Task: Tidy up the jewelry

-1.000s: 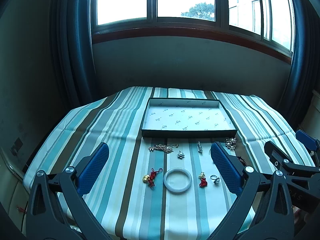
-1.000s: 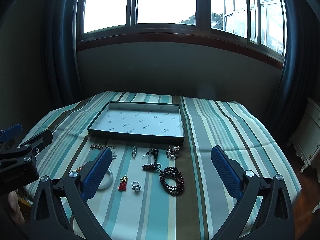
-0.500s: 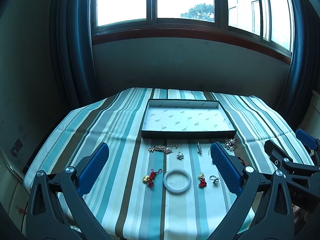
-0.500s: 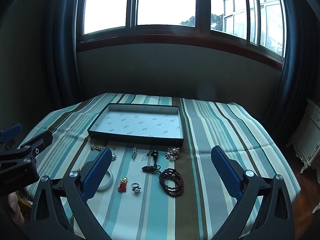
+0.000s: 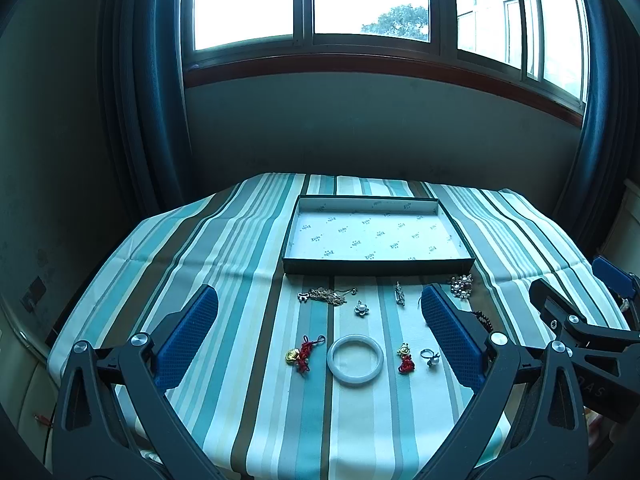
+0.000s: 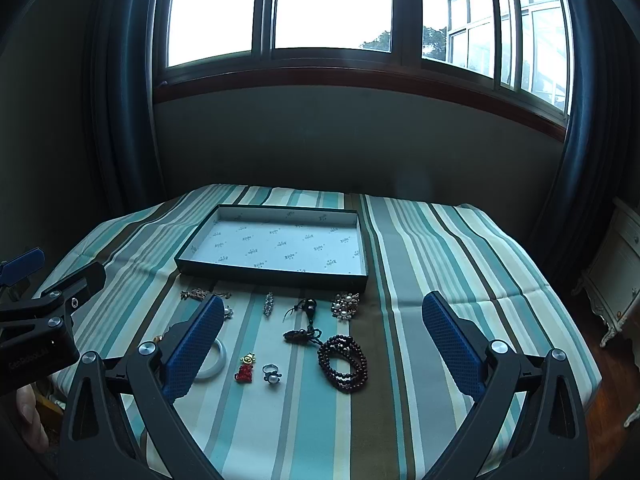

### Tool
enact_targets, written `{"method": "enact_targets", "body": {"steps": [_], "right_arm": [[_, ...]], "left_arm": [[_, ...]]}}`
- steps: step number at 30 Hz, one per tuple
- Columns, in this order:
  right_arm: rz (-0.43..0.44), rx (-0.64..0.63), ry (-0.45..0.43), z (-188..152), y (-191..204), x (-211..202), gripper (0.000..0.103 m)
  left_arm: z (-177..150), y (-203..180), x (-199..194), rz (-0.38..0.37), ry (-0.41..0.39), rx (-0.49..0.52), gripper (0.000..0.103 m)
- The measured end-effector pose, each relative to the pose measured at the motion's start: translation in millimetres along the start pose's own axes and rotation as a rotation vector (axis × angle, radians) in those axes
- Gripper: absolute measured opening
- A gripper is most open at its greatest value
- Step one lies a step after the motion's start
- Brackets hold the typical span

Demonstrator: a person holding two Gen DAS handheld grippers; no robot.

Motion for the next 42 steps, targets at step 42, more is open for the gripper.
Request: {"method": "enact_targets", "body": {"steps": [42], "right_arm": [[-0.001,-0.005,-0.003,-2.3,2.8,-0.1,0.099]], "left_arm": [[-4.3,0.1,-1.8,0.001,0.002,0.002,0.101]]}}
Point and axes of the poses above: each gripper's, at about its wrist camera, not at the fingertips, and x roughly the way its jaws point, y to its left, z to its top, the point moved 2 cm from there along x, roughly the way its jaws point, and after that the axes turned 14 degrees about -y, right-handed, at the moved point
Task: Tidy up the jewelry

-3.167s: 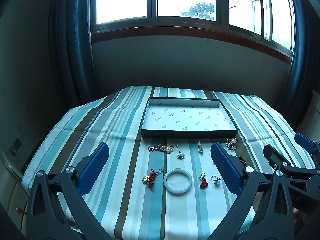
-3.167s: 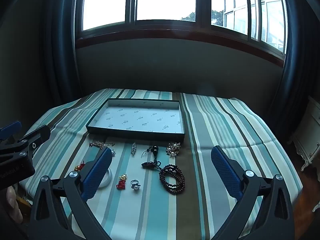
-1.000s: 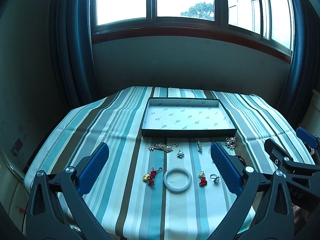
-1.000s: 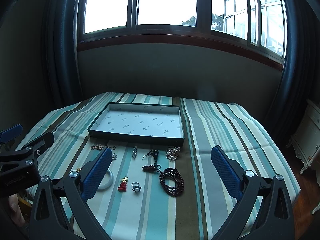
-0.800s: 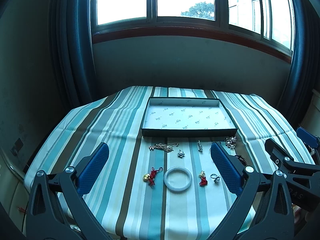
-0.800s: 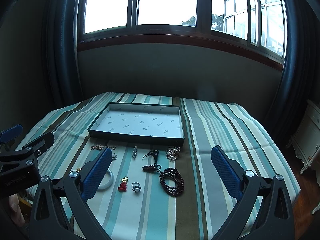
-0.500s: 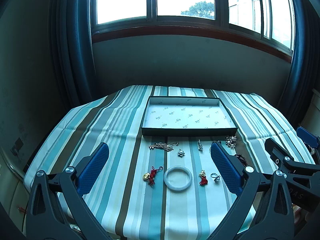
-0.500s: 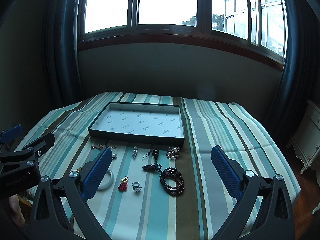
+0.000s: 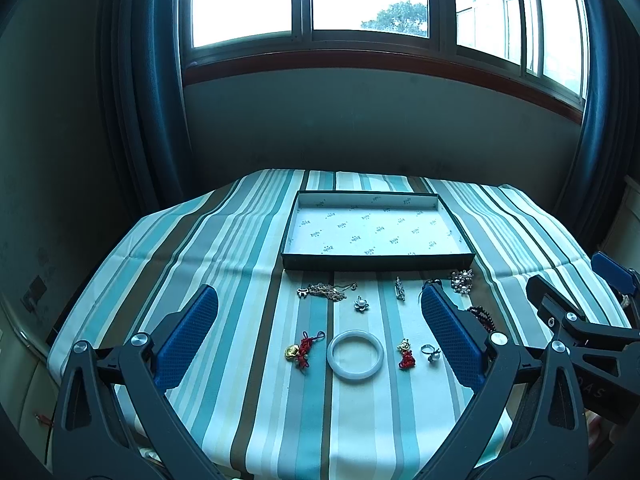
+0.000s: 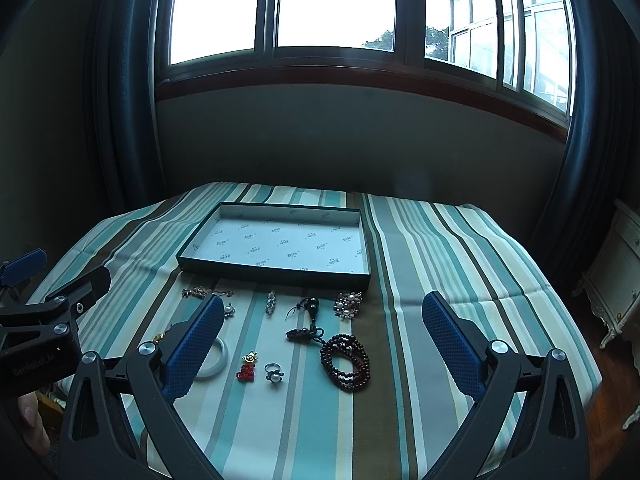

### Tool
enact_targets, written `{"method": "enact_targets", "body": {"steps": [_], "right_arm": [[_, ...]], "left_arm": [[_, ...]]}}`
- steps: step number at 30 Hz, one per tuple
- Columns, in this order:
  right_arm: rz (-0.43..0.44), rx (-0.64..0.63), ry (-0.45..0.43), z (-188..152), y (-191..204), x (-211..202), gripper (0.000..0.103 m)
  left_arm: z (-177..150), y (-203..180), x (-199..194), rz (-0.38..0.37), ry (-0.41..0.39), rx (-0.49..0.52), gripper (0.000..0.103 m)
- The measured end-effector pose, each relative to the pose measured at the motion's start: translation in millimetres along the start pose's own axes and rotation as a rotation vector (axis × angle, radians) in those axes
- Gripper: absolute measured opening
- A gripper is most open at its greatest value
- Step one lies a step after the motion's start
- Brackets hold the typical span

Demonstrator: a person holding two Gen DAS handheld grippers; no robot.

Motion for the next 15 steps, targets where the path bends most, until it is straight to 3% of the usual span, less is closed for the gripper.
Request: {"method": "enact_targets", "body": {"steps": [7,15], "right_arm": [[0.001,0.000,0.028,-9.2,1.7,11.5,0.099],[0.003,0.003,0.120,-36.1,-2.7,44.1,0.099]], "left_arm": [[-8.9,6.8,7.0,0.015,0.016,-0.007,0.101],[-31.2,21.9,42.1,0.015,0.114,-0.019,0.101]]}}
Point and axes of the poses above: each gripper's, at about its wrist camera, not at the fingertips, and x roughly the way its jaws point, y to its left, z to its top, the point moved 2 cm from there along x, roughly the way its jaws point, and after that the axes turned 14 degrees about -y, right-handed, at the moved point
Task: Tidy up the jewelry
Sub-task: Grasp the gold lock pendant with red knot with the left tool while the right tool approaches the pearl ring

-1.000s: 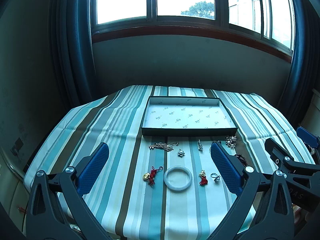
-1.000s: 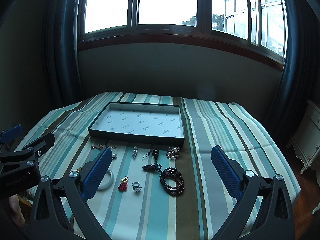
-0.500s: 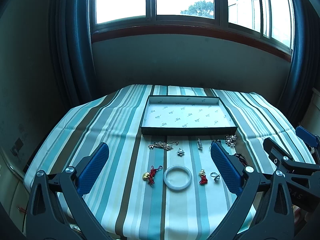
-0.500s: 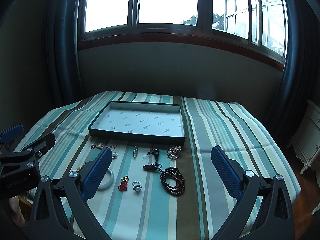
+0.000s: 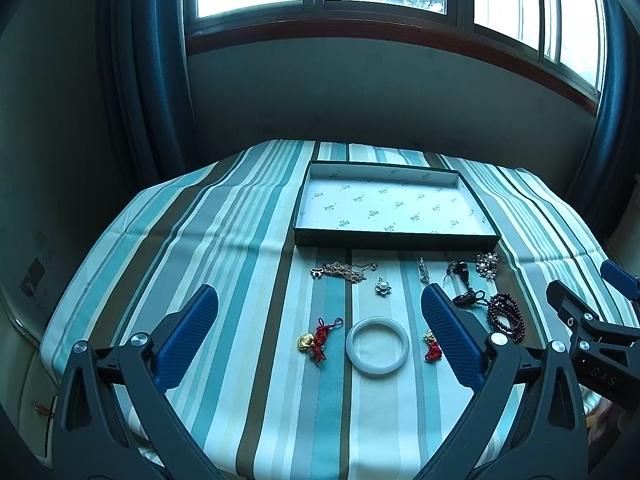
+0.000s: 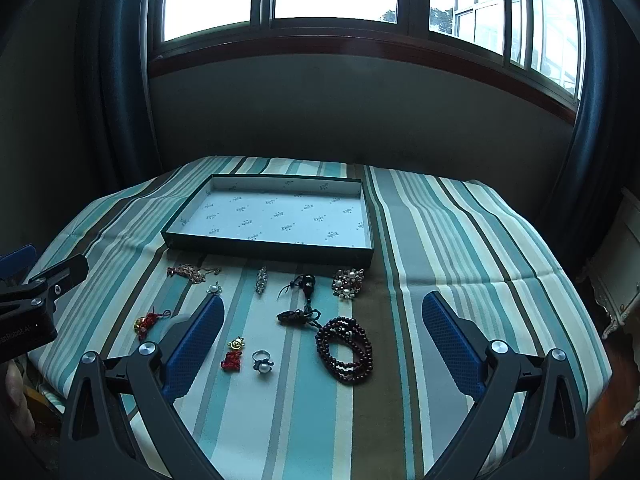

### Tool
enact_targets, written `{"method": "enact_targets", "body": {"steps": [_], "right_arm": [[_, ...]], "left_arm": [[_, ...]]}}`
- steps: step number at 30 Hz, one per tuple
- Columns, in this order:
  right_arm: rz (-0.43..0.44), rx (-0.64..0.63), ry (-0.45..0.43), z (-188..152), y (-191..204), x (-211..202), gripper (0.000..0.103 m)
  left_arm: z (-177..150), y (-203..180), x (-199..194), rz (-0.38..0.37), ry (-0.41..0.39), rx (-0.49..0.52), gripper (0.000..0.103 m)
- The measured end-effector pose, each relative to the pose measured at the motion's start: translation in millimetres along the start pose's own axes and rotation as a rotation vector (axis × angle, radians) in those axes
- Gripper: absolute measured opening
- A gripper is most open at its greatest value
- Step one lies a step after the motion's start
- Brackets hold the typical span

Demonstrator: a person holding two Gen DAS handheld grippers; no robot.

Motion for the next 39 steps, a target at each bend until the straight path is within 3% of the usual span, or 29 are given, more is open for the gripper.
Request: {"method": "enact_targets", "body": {"steps": [14,16,17,23,29,35,37,39], "right_arm": [[0.051,0.033,0.201,-44.8,-5.2,61.1,0.099],[0.059,0.037,0.213,-47.6,-4.9,65.5,0.099],[0.064,0.038,0.218,-48.8,-4.6,67.1,0.099],[0.074,0.039,0.238,-52.4,-4.5,75.2,0.099],[0.081,0.046,0.249,-55.0,-7.1,80.9,0.099],[0.087,0.057,0.259,-58.2,-7.9,84.1,0.099],[0.088,0.057,0.259,-57.9,-7.6,85.1,0.099],[0.087,0.057,0.260,-57.9,-7.5,85.4,0.099]], "left_arm": [[-52.5,13.1,71.8,0.004,0.240,0.007,0.100],[-57.2,17.1,81.6,0.019,0.264,0.017,0.084],[-59.0,19.5,86.2,0.024,0.275,0.019,0.081],[-69.7,21.1,101.0,-0.002,0.324,0.040,0.076],[-81.0,15.7,113.9,-0.056,0.384,0.024,0.056],[-80.1,15.0,115.1,-0.061,0.372,0.038,0.055],[-79.9,14.1,114.1,-0.070,0.366,0.044,0.052],[-79.4,11.5,113.4,-0.085,0.360,0.054,0.042]]}}
Point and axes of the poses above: each gripper's, at about its wrist camera, not at the fingertips, and x roughly the way its jaws point, y to its left, z to its top, the point moved 2 cm from there along x, roughly the way its jaws point, and after that the axes turned 14 degrees about -y, right-handed, at the moved point
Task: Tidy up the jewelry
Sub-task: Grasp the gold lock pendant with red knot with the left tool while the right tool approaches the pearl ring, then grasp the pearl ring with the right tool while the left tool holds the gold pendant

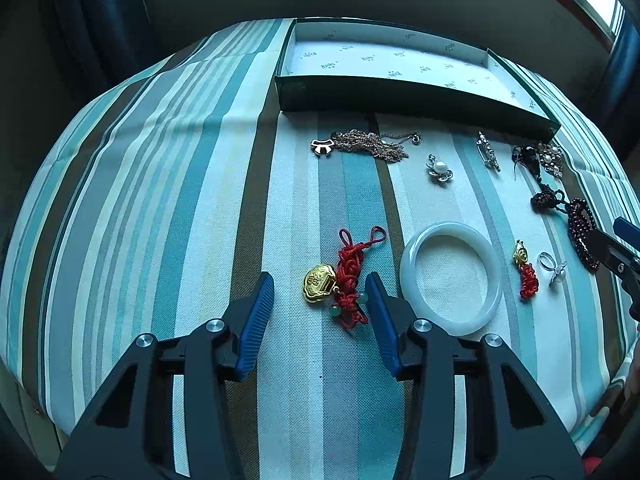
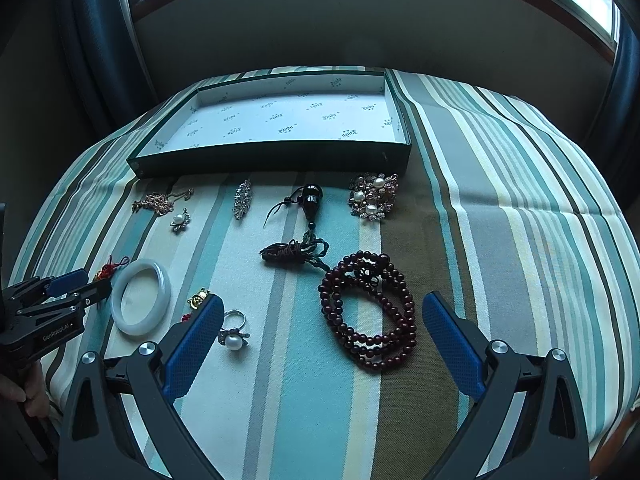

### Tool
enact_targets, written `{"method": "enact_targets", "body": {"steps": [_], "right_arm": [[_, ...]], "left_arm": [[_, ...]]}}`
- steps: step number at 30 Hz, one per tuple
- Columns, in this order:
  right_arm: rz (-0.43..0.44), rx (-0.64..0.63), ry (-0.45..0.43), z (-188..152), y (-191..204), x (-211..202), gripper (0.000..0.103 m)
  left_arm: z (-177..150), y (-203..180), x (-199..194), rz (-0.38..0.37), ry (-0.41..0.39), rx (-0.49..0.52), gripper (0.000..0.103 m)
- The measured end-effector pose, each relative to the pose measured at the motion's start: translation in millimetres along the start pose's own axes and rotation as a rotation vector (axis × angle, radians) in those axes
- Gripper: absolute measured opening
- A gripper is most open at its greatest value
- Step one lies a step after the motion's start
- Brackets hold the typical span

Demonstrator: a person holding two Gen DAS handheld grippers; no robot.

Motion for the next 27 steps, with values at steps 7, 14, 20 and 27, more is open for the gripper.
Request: {"method": "enact_targets", "body": {"steps": [7,14,20,27], "right_arm": [[0.001,-0.004,-0.001,0.3,-0.7,-0.4,0.099],[0.008,-0.025,-0.006,-0.7,5.0,-2.7,0.098],[0.054,-0.072,0.004,-6.5,24.6,-3.7,0.097],[0.103,-0.078,0.028,-10.6,33.9,-2.6,0.060]], "left_arm": [[0.0,-8.8,-1.4,-0.018,-0.017,0.046,0.023],[1.8,1.1,-3.3,0.009,-0.029,0.022,0.023],[4.3,4.6,-6.9,0.013,-0.046,0.016,0.023],[4.9,8.8,-11.1,0.014,-0.061,0.001,0.023]]}}
Point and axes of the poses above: each gripper's, at about its wrist camera, not at the fingertips, and x roughly the way its jaws point, y to its left, z to its top, the point moved 2 cm from there along x, roughly the way its jaws point, and after that the axes turned 14 degrees about -y, right-handed, at the moved point
